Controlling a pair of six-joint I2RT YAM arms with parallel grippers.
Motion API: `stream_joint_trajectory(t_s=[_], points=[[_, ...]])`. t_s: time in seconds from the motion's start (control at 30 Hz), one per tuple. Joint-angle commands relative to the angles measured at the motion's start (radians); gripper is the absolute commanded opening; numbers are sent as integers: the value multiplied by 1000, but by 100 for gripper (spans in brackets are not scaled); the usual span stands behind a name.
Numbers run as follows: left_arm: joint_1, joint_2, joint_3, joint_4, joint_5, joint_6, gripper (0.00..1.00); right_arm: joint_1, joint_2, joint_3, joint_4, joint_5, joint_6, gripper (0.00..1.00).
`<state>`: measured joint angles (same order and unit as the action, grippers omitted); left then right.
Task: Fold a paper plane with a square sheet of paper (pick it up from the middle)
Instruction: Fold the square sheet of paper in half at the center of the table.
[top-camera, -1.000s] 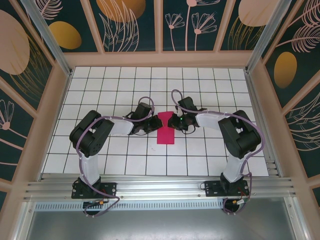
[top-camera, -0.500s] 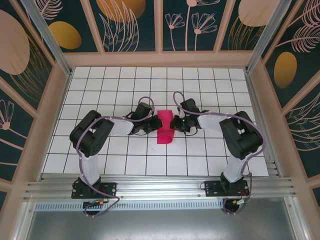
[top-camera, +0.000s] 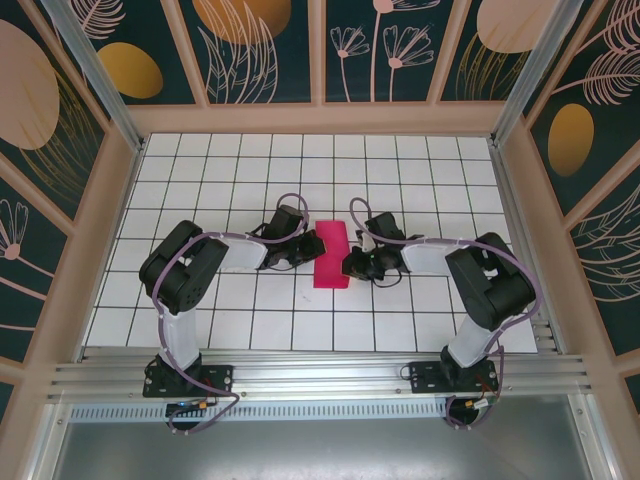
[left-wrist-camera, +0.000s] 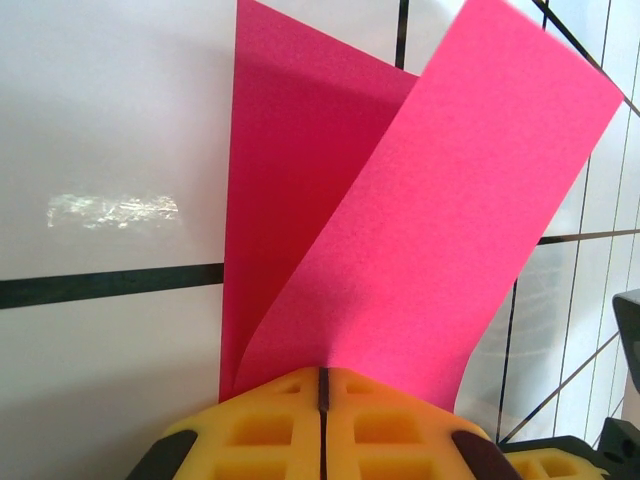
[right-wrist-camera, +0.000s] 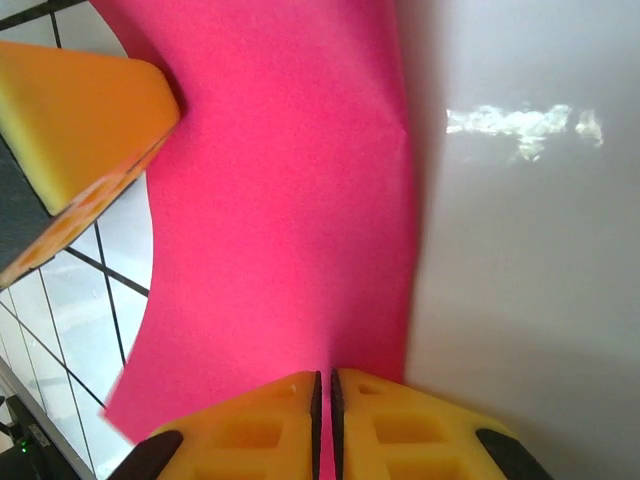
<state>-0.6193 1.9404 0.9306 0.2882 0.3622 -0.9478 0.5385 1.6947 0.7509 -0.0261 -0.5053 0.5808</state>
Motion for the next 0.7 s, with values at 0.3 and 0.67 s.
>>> stream_joint_trajectory(t_s=[0.3, 0.67], points=[[-4, 58, -11, -63, -58, -2, 8, 3, -94, -8, 5, -59, 0, 14], [-4, 63, -16, -52, -57, -5, 8, 40, -61, -112, 55, -70, 36, 13]])
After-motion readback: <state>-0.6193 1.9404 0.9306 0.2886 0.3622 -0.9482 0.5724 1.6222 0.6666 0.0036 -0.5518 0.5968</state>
